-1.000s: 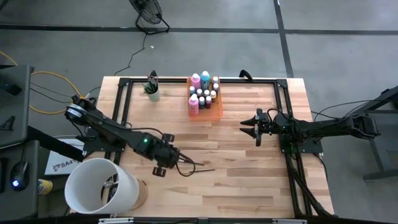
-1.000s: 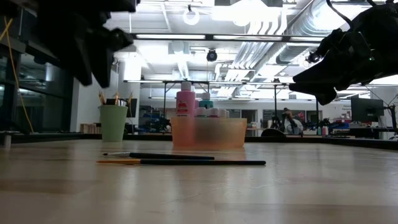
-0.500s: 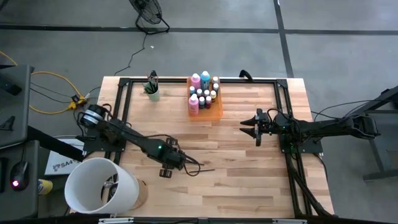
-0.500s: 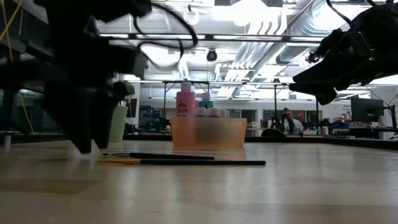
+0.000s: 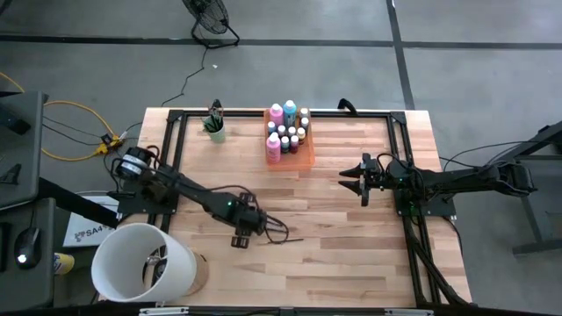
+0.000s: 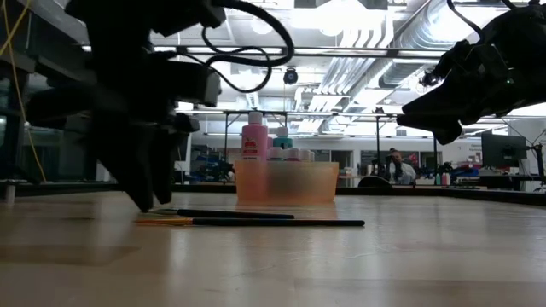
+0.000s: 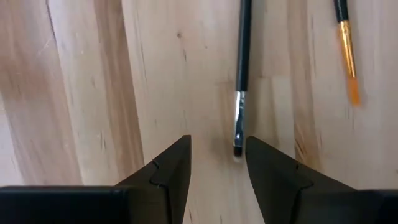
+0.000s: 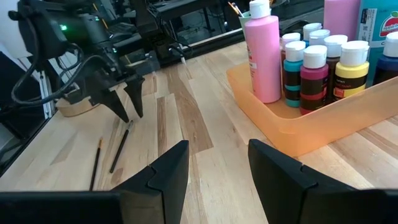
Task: Pick & Place Paint Supplies
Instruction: Put the white paintbrush into the cup
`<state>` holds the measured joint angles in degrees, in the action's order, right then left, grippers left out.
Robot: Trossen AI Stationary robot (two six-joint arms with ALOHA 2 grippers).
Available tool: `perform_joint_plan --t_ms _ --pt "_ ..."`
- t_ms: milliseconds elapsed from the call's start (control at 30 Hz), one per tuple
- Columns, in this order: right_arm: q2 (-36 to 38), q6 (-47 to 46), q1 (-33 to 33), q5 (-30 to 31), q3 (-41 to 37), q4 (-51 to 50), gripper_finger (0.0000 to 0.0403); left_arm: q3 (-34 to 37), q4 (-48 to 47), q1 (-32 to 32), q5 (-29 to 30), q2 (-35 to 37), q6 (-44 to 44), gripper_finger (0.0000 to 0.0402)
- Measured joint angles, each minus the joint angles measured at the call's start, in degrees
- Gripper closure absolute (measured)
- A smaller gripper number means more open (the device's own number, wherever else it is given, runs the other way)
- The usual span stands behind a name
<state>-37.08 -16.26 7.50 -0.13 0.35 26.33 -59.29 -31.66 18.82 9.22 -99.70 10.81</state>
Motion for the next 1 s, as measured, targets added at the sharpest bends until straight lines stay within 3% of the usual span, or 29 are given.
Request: perform_joint_plan --t_ms 267,1000 --pt "0.0 -0.01 0.01 0.01 -0.01 -0.02 0.0243 0.0 -2.51 -3.47 -6.96 0.0 -0.09 0.0254" --pt "0.0 0.01 -0.01 -0.01 0.0 -0.07 0.0243 -0.13 -0.27 -3.4 -6.93 -2.85 -0.5 0.0254"
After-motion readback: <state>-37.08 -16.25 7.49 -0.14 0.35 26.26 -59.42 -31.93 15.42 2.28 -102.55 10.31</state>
